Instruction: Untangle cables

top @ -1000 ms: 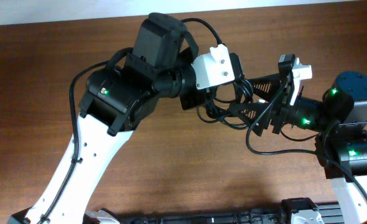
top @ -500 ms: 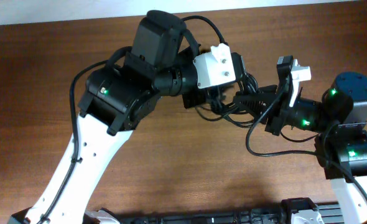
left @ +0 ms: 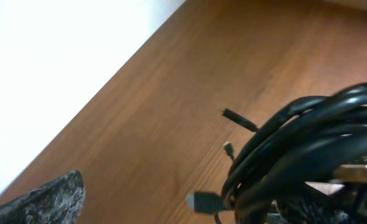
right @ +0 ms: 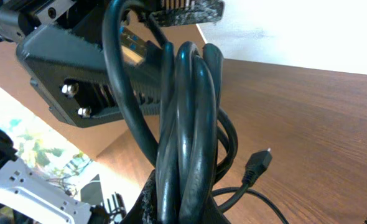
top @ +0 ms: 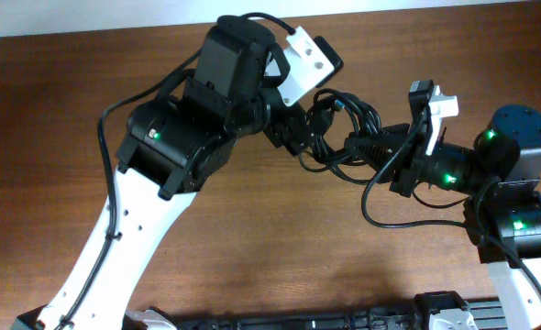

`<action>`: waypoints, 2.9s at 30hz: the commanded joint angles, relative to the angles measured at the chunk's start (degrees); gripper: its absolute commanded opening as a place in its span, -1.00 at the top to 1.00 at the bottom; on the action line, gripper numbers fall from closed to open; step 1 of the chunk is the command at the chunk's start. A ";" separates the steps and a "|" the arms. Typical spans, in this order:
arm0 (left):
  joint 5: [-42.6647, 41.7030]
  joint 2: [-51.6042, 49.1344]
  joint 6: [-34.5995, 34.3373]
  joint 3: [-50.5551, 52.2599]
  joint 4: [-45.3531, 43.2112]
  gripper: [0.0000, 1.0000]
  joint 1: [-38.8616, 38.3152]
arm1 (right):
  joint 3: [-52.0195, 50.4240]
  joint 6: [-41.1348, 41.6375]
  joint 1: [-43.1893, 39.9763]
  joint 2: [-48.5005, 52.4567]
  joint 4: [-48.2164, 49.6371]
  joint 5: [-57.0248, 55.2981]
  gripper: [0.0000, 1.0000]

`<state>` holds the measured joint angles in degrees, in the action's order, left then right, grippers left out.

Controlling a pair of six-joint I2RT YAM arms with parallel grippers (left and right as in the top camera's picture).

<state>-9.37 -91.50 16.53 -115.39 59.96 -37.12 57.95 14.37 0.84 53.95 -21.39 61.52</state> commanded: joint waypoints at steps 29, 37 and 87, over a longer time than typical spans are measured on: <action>-6.51 3.13 -5.40 -0.92 3.58 -1.00 0.17 | 0.13 12.15 -0.15 -0.24 17.03 5.38 0.92; -5.66 3.13 -5.38 -0.92 4.02 -0.20 0.15 | 0.13 12.74 -0.15 -0.24 18.10 5.38 0.92; 16.09 3.13 -20.76 -0.90 0.39 1.00 0.15 | 0.13 15.08 -0.09 -0.17 16.00 10.05 -0.76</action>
<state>0.89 -89.25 6.02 -115.42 61.32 -37.21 57.91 29.78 0.80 54.28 -4.93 71.05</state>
